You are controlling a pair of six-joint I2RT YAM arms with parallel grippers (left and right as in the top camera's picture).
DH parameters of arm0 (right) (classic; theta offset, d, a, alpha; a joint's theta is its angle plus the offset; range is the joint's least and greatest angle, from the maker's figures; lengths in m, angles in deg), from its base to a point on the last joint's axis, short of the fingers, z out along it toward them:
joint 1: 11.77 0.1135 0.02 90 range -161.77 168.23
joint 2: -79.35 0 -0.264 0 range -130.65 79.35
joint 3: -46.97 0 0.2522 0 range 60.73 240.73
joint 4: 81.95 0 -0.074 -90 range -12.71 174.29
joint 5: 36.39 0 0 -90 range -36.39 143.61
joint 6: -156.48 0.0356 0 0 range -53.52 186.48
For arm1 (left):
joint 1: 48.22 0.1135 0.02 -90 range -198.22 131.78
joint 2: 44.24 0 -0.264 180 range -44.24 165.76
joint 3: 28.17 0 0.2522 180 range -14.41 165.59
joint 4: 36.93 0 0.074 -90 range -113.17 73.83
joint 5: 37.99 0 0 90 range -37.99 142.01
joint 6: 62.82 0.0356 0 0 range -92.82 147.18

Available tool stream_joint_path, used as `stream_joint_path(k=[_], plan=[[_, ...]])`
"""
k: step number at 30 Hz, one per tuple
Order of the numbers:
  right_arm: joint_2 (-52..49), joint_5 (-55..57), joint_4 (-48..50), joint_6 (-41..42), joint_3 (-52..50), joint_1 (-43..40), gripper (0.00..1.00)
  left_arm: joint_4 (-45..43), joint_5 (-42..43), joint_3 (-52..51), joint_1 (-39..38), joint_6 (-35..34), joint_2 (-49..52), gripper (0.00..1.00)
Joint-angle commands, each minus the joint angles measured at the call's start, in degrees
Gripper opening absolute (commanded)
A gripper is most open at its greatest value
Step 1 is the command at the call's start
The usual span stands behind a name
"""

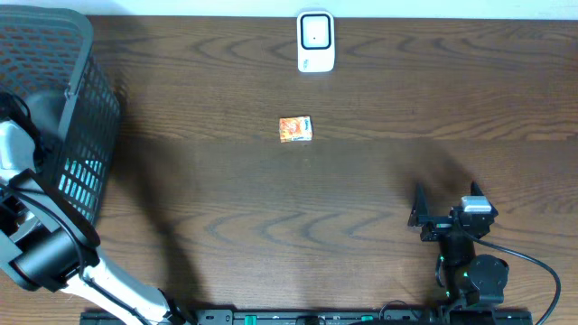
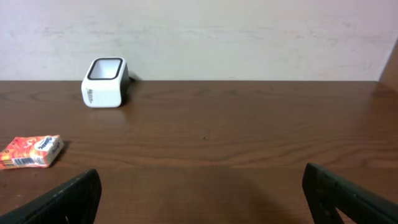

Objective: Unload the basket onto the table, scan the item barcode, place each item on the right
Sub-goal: 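Reach the left gripper into the basket and grasp the purple Carefree pack, then carry the Carefree pack out and set it beside the Kleenex pack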

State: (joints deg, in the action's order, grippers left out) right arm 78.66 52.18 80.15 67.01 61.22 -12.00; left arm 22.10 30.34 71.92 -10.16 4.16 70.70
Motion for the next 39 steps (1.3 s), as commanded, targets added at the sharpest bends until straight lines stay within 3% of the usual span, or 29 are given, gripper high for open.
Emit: stream_joint_path(k=[1, 5, 9, 15, 21, 24, 28, 32, 39], plan=[[0.3, 0.5, -0.2, -0.8, -0.2, 0.4, 0.99, 1.3, 3.0, -0.8, 0.2, 2.4, 0.6, 0.08], [0.3, 0.5, -0.2, -0.8, -0.2, 0.4, 0.99, 3.2, 3.8, 0.8, 0.1, 2.6, -4.2, 0.07], [0.3, 0.5, -0.2, -0.8, -0.2, 0.4, 0.99, 3.1, 11.1, 3.4, 0.1, 2.6, -13.4, 0.07], [0.3, 0.5, -0.2, -0.8, -0.2, 0.4, 0.99, -5.6, 26.5, 4.3, 0.1, 1.8, -30.6, 0.07], [0.3, 0.5, -0.2, -0.8, -0.2, 0.4, 0.99, -11.9, 29.4, 4.3, -0.6, -5.6, -42.7, 0.07], [0.3, 0.5, -0.2, -0.8, -0.2, 0.4, 0.99, -13.2, 31.7, 4.3, -3.4, -5.8, -45.6, 0.07], [0.3, 0.5, -0.2, -0.8, -0.2, 0.4, 0.99, -15.0, 38.6, 4.3, -13.0, -5.8, -46.4, 0.07], [0.3, 0.5, -0.2, -0.8, -0.2, 0.4, 0.99, -15.4, 40.3, 4.1, -28.0, -4.8, -44.2, 0.07], [0.3, 0.5, -0.2, -0.8, -0.2, 0.4, 0.99, -10.6, 40.1, 3.9, -52.0, 7.5, -33.2, 0.07]])
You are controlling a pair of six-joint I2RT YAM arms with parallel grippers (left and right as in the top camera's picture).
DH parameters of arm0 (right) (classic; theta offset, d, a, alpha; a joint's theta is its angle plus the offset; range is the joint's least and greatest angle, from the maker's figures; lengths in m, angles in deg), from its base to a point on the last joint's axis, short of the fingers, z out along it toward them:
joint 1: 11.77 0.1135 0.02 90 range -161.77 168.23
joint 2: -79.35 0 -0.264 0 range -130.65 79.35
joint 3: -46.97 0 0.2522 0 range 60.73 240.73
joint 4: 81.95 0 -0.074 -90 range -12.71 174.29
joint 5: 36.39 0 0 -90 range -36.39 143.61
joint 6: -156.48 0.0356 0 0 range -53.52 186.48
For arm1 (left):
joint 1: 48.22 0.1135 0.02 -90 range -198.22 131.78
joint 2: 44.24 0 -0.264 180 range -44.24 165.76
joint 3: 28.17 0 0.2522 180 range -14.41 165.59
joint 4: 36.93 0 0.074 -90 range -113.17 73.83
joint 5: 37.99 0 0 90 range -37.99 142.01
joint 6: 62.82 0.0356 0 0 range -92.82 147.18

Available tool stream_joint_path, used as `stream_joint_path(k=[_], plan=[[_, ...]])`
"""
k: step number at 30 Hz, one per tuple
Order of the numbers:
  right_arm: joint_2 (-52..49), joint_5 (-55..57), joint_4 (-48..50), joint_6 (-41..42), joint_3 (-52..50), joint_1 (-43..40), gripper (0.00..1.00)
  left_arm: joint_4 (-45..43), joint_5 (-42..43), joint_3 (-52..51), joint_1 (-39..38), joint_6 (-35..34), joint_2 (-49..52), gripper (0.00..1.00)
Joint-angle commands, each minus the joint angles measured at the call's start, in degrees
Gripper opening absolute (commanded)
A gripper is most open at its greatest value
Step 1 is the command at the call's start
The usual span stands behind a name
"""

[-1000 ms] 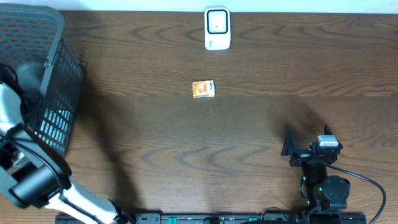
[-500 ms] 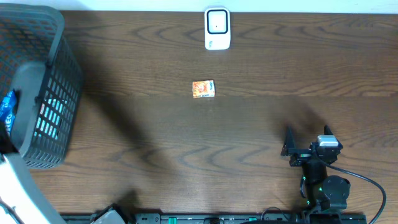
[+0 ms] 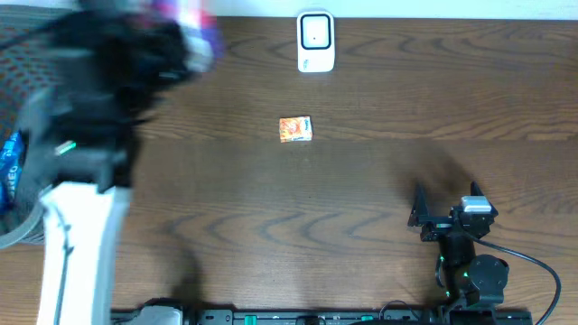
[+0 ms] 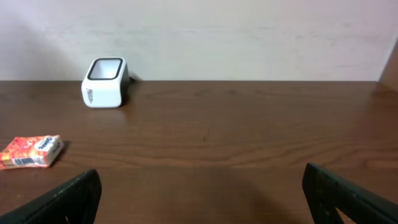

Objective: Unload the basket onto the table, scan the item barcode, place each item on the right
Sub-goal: 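Carry the Carefree pack out and set it beside the Kleenex pack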

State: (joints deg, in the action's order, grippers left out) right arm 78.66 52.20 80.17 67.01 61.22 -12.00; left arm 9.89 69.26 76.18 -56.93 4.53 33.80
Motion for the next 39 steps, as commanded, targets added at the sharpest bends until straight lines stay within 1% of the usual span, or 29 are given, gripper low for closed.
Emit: stream_joint_path(k=[1, 3, 5, 11, 15, 20, 22, 24, 27, 28, 29, 30, 31, 34, 35, 39], plan=[[0.3, 0.5, -0.2, -0.8, -0.2, 0.4, 0.99, 3.0, 1.1, -0.4, -7.3, 8.6, 5.8, 0.07], [0.3, 0.5, -0.2, -0.8, -0.2, 0.4, 0.99, 5.1, 1.1, -0.4, -10.7, 10.3, 10.0, 0.07], [0.3, 0.5, -0.2, -0.8, -0.2, 0.4, 0.99, 6.6, 1.1, -0.4, -13.4, 10.2, 14.6, 0.07], [0.3, 0.5, -0.2, -0.8, -0.2, 0.4, 0.99, 6.3, 1.2, -0.4, -19.6, 9.9, 25.0, 0.07], [0.3, 0.5, -0.2, -0.8, -0.2, 0.4, 0.99, 2.6, 1.2, -0.4, -23.4, 9.1, 29.3, 0.08], [0.3, 0.5, -0.2, -0.8, -0.2, 0.4, 0.99, -5.1, 1.1, -0.4, -26.3, 3.9, 31.2, 0.07], [0.3, 0.5, -0.2, -0.8, -0.2, 0.4, 0.99, -6.9, 0.8, -0.4, -26.8, 2.6, 31.3, 0.07], [0.3, 0.5, -0.2, -0.8, -0.2, 0.4, 0.99, -7.0, -2.3, -0.4, -27.1, 1.8, 31.3, 0.07], [0.3, 0.5, -0.2, -0.8, -0.2, 0.4, 0.99, -5.2, -10.3, -0.6, -27.2, 1.8, 31.3, 0.08], [0.3, 0.5, -0.2, -0.8, -0.2, 0.4, 0.99, -5.0, -11.7, -0.8, -27.2, 1.8, 31.3, 0.20], [0.3, 0.5, -0.2, -0.8, -0.2, 0.4, 0.99, -4.9, -12.7, -1.1, -27.1, 1.8, 31.3, 0.35], [0.3, 0.5, -0.2, -0.8, -0.2, 0.4, 0.99, -4.9, -12.8, -1.5, -27.1, 1.8, 31.3, 0.40], [0.3, 0.5, -0.2, -0.8, -0.2, 0.4, 0.99, -4.9, -12.8, -1.8, -27.2, 1.8, 31.3, 0.41], [0.3, 0.5, -0.2, -0.8, -0.2, 0.4, 0.99, -5.2, -12.8, -2.1, -27.4, 1.8, 31.3, 0.57], [0.3, 0.5, -0.2, -0.8, -0.2, 0.4, 0.99, -5.4, -12.8, -2.1, -27.4, 1.8, 31.1, 0.59], [0.3, 0.5, -0.2, -0.8, -0.2, 0.4, 0.99, -6.0, -12.9, -1.0, -26.2, 2.5, 28.8, 0.60]])
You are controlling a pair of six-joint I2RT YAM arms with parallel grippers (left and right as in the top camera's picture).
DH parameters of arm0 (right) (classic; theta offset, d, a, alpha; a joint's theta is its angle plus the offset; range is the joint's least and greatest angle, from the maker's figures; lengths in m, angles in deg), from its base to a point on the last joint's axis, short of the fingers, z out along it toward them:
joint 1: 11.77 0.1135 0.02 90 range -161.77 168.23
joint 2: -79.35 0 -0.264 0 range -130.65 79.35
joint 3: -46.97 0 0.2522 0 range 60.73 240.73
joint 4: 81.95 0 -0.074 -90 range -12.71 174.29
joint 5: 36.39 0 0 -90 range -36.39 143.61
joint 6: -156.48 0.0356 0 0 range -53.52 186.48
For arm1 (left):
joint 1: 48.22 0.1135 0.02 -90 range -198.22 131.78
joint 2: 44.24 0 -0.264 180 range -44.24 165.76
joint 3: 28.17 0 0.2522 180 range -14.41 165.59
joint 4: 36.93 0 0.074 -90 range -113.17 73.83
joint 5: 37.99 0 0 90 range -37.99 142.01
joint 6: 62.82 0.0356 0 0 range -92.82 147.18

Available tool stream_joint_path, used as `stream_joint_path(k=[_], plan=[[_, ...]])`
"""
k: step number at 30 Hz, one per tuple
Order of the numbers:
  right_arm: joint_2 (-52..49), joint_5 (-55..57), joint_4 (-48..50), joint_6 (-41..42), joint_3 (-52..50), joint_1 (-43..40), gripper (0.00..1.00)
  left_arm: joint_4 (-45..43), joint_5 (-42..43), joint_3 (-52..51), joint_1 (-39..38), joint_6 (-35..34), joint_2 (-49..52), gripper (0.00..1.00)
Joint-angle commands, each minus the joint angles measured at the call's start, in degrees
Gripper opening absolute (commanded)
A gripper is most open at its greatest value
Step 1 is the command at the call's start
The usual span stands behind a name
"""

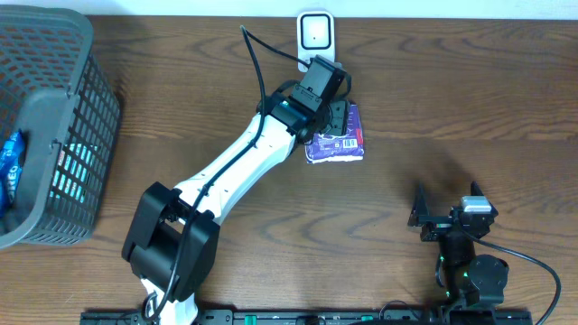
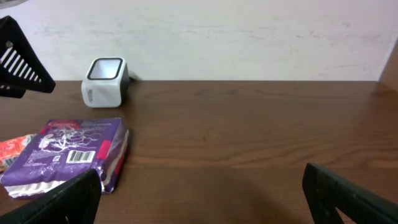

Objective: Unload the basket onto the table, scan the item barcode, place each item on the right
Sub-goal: 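Carry the Carefree pack out and set it beside the Kleenex pack, then reach the left gripper into the basket and grasp the green Zappy wipes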

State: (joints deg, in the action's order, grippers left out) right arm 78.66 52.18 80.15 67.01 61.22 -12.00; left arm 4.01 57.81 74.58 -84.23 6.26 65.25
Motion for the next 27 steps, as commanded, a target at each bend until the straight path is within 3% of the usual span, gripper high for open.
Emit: stream_joint_path(k=[1, 5, 8, 14, 20, 27], plan=[[0.3, 0.5, -0.2, -0.8, -0.2, 0.4, 0.99, -0.1, -1.5, 1.1, 1.7, 0.8, -3.6, 0.59], [0.3, 0.5, -0.2, -0.8, -0.2, 0.4, 0.99, -0.1, -6.3, 2.4, 6.1, 3.9, -9.6, 0.60], [0.3, 0.5, -0.2, -0.8, -0.2, 0.4, 0.99, -0.1, -15.5, 2.4, 11.7, 8.2, -15.9, 0.60], [0.3, 0.5, -0.2, -0.8, -0.2, 0.4, 0.99, -0.1, -32.4, 2.4, 28.3, 10.4, -26.8, 0.60], [0.3, 0.5, -0.2, -0.8, -0.2, 0.4, 0.99, 3.7, -32.5, 2.4, 50.6, 10.4, -30.3, 0.60], [0.3, 0.5, -0.2, -0.8, -0.2, 0.4, 0.99, 18.4, -31.2, 1.7, 70.2, 10.4, -24.4, 0.60]])
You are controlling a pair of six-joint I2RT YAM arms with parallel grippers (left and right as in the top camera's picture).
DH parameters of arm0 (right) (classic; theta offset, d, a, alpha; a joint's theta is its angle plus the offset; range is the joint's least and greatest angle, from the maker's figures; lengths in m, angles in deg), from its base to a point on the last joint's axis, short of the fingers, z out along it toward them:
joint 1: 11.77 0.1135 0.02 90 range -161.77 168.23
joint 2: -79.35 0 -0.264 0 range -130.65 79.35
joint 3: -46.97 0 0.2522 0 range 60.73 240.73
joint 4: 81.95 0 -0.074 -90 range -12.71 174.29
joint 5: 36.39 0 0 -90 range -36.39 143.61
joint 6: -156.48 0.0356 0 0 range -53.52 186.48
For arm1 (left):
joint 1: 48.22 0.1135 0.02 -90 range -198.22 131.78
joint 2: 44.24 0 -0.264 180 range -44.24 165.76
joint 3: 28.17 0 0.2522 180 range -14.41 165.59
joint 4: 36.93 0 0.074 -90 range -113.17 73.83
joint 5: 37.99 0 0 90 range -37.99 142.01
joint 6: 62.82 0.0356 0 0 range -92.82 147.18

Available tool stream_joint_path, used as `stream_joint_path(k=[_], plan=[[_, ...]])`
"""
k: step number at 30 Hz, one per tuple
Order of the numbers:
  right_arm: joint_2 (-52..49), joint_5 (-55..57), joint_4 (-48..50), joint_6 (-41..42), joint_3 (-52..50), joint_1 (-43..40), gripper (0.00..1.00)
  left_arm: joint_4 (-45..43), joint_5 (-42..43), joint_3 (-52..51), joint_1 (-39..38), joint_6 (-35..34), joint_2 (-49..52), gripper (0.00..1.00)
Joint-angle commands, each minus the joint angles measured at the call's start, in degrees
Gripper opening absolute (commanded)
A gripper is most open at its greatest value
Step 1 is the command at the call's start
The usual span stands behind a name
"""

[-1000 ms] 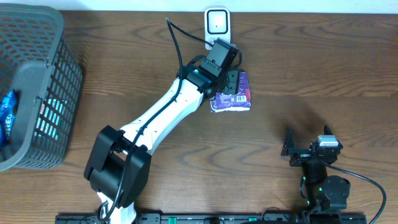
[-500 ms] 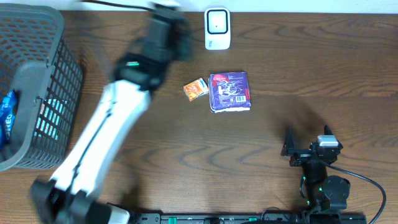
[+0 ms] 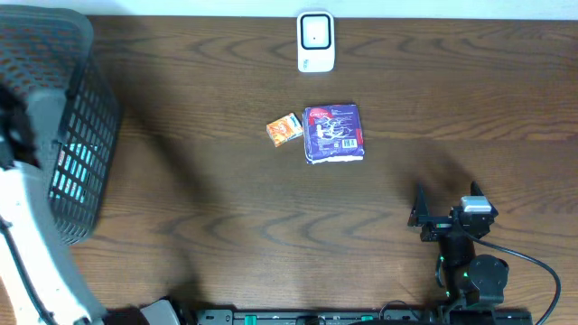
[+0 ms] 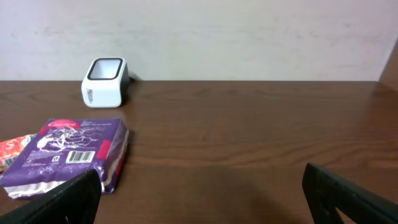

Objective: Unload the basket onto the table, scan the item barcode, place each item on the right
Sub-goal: 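Reach the left gripper into the basket and grasp the green Zappy wipes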

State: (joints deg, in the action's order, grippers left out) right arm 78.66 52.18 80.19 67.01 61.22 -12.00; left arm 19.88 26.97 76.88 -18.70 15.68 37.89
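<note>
The white barcode scanner [image 3: 315, 41] stands at the table's far edge, also seen as the scanner [image 4: 104, 82]. A purple packet [image 3: 334, 134] lies flat in front of it, with the barcode on the packet [image 4: 65, 152] facing up. A small orange packet [image 3: 284, 129] lies touching its left side. My right gripper [image 3: 445, 194] rests open near the front right, well apart from both packets, with nothing between its fingers [image 4: 68, 199]. My left arm [image 3: 23, 235] is a blur at the far left by the basket, and its gripper cannot be made out.
A dark mesh basket [image 3: 63, 108] stands at the left edge of the table. A pale wall [image 4: 249, 37] rises just behind the scanner. A cable [image 3: 533, 266] loops from the right arm's base at the front.
My left arm was stretched over the purple packet in front of the scanner. It is now back at the far left by the basket. The packet lies free, and the orange packet sits slightly further left and turned.
At first my left arm was at the basket and only the orange packet lay before the scanner. Then the arm was a blur at the upper left with something purple. Then it was on the purple packet near the scanner. Now that packet lies alone. The right arm never moved.
</note>
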Motion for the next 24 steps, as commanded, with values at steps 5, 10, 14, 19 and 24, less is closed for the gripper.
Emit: stream_joint_path(k=[5, 10, 14, 19, 24], plan=[[0.3, 0.5, -0.2, -0.8, -0.2, 0.4, 0.99, 7.0, 15.0, -1.6, 12.5, 3.1, 9.0, 0.60], [0.3, 0.5, -0.2, -0.8, -0.2, 0.4, 0.99, 7.4, 34.4, -1.6, 15.1, 10.8, 15.2, 0.61], [0.3, 0.5, -0.2, -0.8, -0.2, 0.4, 0.99, 9.6, 37.9, -1.6, 15.1, 14.9, 19.9, 0.61], [0.3, 0.5, -0.2, -0.8, -0.2, 0.4, 0.99, 11.9, 37.9, -1.6, 15.1, 17.7, 26.8, 0.61], [0.3, 0.5, -0.2, -0.8, -0.2, 0.4, 0.99, 11.8, 35.4, -1.6, 15.1, 17.8, 31.8, 0.65]])
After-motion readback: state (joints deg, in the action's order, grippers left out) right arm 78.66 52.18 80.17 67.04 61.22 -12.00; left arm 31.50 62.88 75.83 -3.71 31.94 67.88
